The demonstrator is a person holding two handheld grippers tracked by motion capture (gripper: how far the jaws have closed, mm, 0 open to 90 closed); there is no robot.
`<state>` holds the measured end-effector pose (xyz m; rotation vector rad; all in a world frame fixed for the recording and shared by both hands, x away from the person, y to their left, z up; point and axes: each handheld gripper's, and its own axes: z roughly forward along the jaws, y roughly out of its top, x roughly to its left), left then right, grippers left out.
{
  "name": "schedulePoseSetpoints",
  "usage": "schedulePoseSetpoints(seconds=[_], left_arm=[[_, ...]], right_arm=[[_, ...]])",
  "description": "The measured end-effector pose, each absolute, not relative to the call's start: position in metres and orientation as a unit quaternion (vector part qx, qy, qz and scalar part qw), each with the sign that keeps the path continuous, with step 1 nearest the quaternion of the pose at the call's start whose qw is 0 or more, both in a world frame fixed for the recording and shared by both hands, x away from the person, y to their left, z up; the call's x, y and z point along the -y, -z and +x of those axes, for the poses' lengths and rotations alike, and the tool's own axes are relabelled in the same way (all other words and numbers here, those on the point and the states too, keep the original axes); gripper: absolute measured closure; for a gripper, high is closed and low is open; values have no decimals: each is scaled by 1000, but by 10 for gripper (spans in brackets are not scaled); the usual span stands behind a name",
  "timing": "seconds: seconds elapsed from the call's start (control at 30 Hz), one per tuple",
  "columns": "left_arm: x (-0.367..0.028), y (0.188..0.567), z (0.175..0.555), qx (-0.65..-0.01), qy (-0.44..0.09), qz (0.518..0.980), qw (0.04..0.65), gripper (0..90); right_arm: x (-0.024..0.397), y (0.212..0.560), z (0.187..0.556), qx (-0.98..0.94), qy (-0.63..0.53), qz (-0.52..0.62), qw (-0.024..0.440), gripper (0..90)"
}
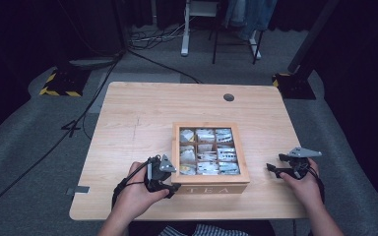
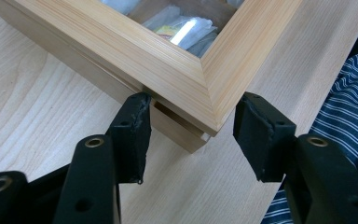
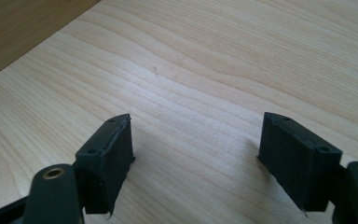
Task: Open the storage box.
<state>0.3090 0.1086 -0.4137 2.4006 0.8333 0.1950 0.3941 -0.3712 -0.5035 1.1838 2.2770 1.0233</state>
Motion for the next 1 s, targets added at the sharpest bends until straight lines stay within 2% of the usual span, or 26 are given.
schedulePoseSetpoints(seconds=[0.73, 1.0], left_arm=[[-128, 387, 301, -310, -99, 870, 371, 679], [-133, 383, 302, -310, -105, 856, 401, 710]], right_arm=[[371, 503, 394, -809, -364, 421, 188, 260], [371, 503, 394, -809, -364, 421, 188, 260]])
